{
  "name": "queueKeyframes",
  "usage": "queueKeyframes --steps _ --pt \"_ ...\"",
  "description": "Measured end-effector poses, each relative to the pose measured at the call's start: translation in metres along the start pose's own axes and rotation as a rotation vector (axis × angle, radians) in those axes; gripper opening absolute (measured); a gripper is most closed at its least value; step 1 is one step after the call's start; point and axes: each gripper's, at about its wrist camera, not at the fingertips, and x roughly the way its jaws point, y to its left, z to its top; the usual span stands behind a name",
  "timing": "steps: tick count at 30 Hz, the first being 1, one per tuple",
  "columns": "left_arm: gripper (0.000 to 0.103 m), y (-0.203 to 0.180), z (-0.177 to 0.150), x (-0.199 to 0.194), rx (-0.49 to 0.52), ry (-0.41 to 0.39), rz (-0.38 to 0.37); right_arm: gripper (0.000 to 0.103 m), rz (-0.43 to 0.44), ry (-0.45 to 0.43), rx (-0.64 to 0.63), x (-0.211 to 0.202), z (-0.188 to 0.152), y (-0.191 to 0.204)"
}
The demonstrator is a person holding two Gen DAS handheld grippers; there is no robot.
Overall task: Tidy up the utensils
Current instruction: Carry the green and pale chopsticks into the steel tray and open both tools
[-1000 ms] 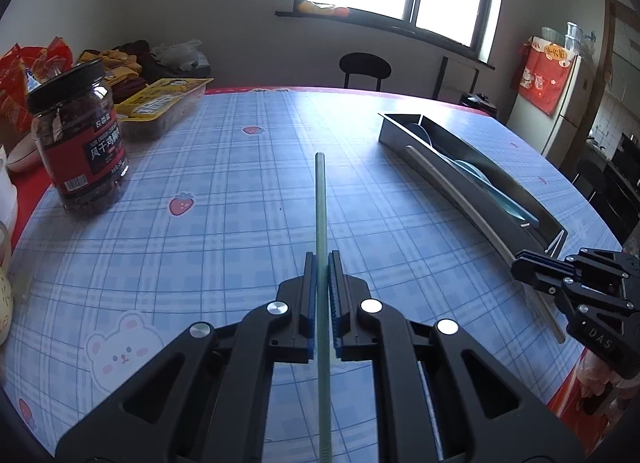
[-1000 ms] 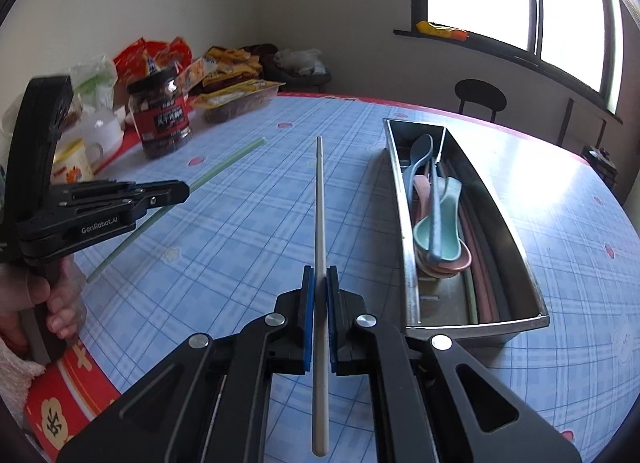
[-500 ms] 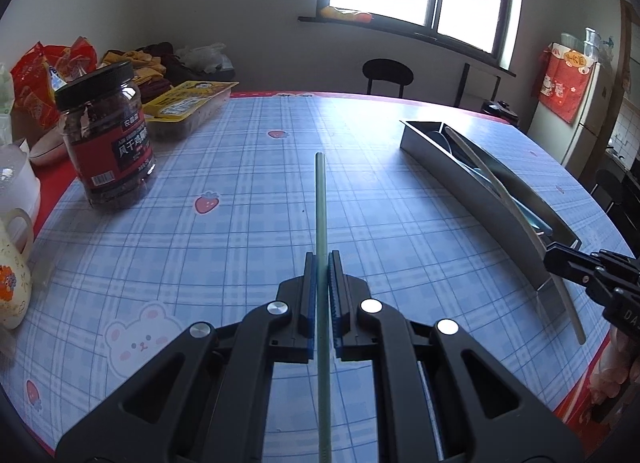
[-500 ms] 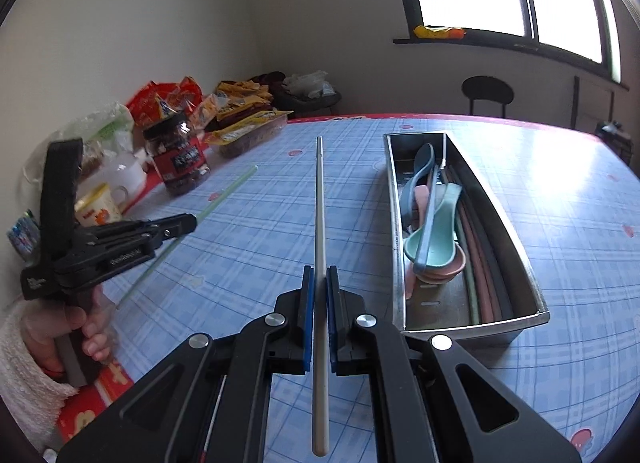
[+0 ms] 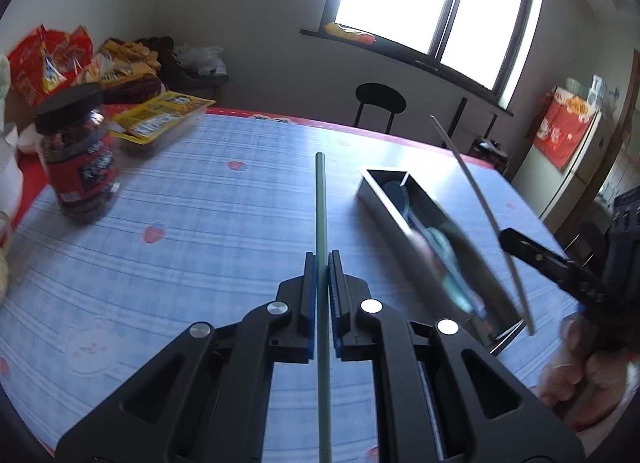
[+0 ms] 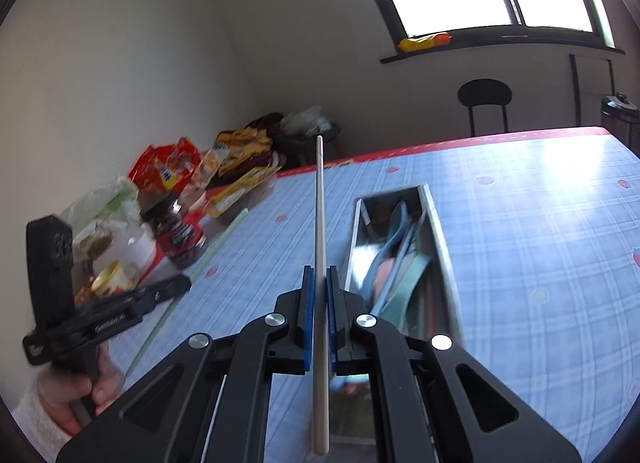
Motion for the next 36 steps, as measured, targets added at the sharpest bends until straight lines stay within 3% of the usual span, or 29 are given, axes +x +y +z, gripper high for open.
queueKeyframes --steps 6,14,25,36 --pt "0.01 -0.047 0.011 0.037 -0.073 0.031 -0.1 0.006 -0.014 0.019 0.095 0.009 -0.001 -0.043" --pt "0.01 -0.088 0.019 0.09 -0.187 0.116 -0.202 0.006 -0.036 0.068 0.172 0.025 -0.008 -0.066" --pt "0.01 -0.088 0.014 0.128 -0.324 0.166 -0.196 0.006 -0.072 0.086 0.175 0.029 -0.012 -0.069" --pt "0.01 -0.087 0.011 0.137 -0.353 0.195 -0.195 0.006 -0.077 0.101 0.186 0.032 -0.013 -0.072"
